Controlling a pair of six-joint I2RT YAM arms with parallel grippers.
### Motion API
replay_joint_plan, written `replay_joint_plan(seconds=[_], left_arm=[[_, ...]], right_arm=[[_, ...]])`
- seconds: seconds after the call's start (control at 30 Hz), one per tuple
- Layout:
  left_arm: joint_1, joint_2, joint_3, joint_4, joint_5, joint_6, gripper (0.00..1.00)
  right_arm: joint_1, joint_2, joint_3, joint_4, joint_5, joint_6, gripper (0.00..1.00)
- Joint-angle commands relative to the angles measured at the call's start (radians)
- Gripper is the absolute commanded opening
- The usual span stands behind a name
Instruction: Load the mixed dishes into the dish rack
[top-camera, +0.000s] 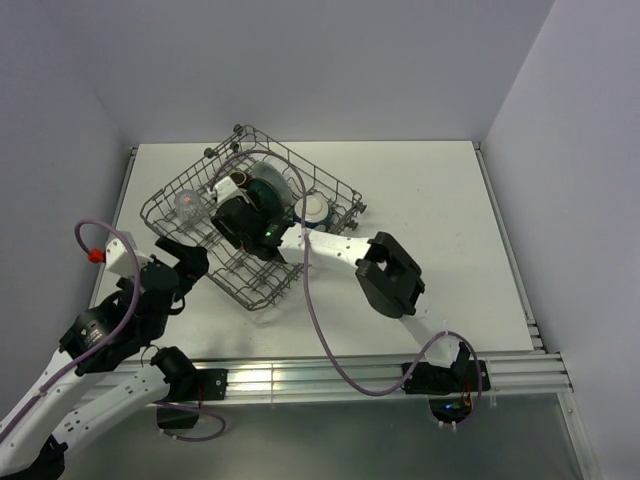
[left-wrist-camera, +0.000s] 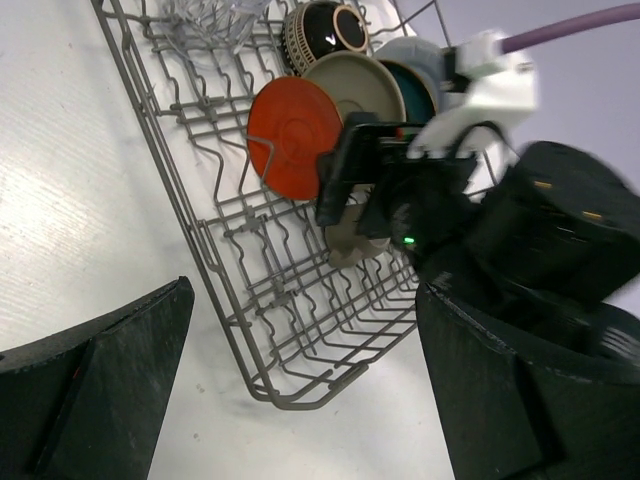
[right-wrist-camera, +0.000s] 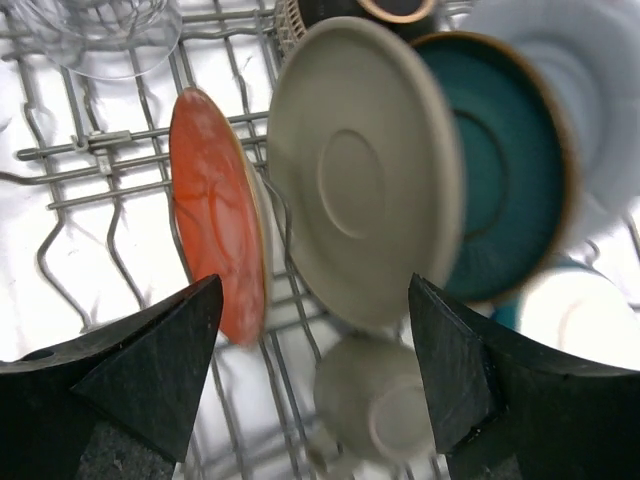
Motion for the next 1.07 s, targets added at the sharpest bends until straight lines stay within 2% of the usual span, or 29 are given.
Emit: replay_joint_plan(seconds=[0.0, 0.23, 0.33, 0.47, 0.67, 1.03], left_arm=[[0.002, -0.014, -0.014, 0.007, 0.029, -0.006, 0.99], [0.002, -0.014, -0.036, 0.037, 0.087, -0.006, 0.99], [0.002, -0.014, -0.069, 0.08, 0.133, -0.006, 0.99], [0.002, -0.012, -0.131, 0.143, 0.208, -0.017, 0.99], [0.002, 0.012, -0.224, 0.258, 0.323, -0.038, 0.99], [0.002, -0.002, -0.413, 0.494, 0.584, -0.08, 0.99]], right_arm=[[0.002, -0.187, -0.054, 0.037, 0.078, 0.063, 0.82], [0.003, -0.434, -0.301, -0.012, 0.119, 0.186, 0.84], [0.005, -0.554, -0.464, -0.032, 0.118, 0.262, 0.84], [0.003, -0.76, -0.764, 0.015, 0.081, 0.348, 0.85], [0.005, -1.021, -1.077, 0.074, 0.024, 0.471, 0.85], [0.003, -1.449, -1.435, 0.169, -0.12, 0.548, 0.87]])
